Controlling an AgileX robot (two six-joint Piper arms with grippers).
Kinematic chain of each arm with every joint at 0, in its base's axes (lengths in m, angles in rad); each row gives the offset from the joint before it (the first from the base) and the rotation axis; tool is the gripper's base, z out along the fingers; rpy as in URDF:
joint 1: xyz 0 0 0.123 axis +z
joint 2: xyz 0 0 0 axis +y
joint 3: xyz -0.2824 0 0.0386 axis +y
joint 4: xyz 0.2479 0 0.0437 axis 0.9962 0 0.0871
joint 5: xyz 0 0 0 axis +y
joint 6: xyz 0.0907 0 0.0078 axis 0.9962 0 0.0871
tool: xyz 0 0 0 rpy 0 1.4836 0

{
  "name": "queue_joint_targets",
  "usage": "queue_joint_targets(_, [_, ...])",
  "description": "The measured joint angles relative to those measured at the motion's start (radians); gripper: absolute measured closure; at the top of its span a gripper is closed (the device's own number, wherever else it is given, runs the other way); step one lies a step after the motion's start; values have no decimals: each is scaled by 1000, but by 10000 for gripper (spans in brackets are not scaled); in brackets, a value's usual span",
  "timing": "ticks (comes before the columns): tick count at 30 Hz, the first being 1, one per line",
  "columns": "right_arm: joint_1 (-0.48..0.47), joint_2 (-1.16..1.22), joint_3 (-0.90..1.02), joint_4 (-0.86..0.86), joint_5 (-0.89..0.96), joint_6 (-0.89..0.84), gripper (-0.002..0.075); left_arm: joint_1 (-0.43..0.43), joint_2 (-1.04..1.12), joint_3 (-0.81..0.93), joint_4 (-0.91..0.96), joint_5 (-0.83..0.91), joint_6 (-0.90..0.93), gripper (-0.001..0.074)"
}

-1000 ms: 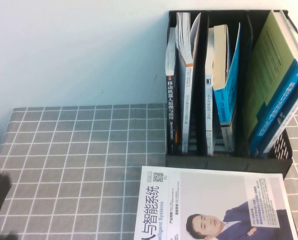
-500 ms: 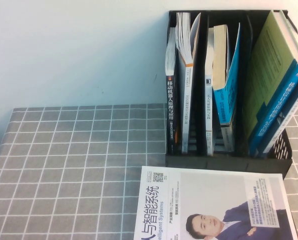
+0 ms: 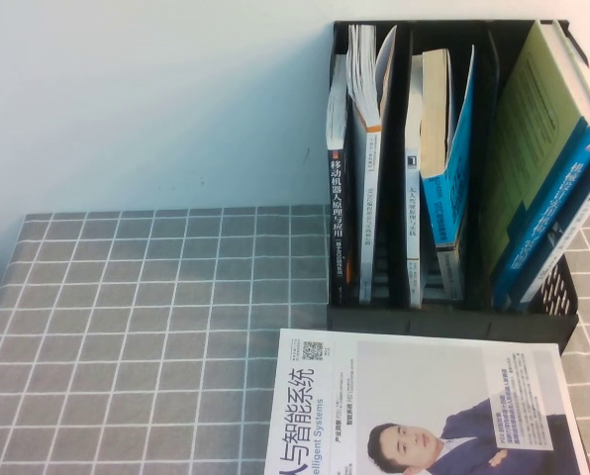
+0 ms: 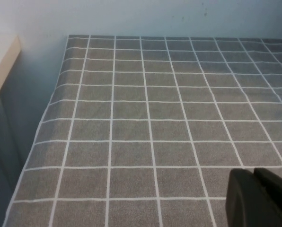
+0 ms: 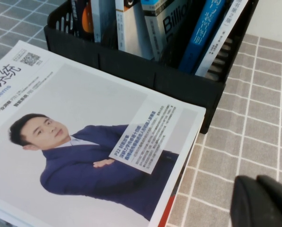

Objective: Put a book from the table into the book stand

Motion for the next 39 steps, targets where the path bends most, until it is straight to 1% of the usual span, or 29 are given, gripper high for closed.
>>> queue_joint_targets(8, [0, 0, 0, 9, 0, 0, 729, 0, -2, 0, -12, 2, 27, 738])
queue_joint_targets(39, [0, 0, 0, 11, 0, 0, 729, 0, -2, -2, -4, 2, 28, 738])
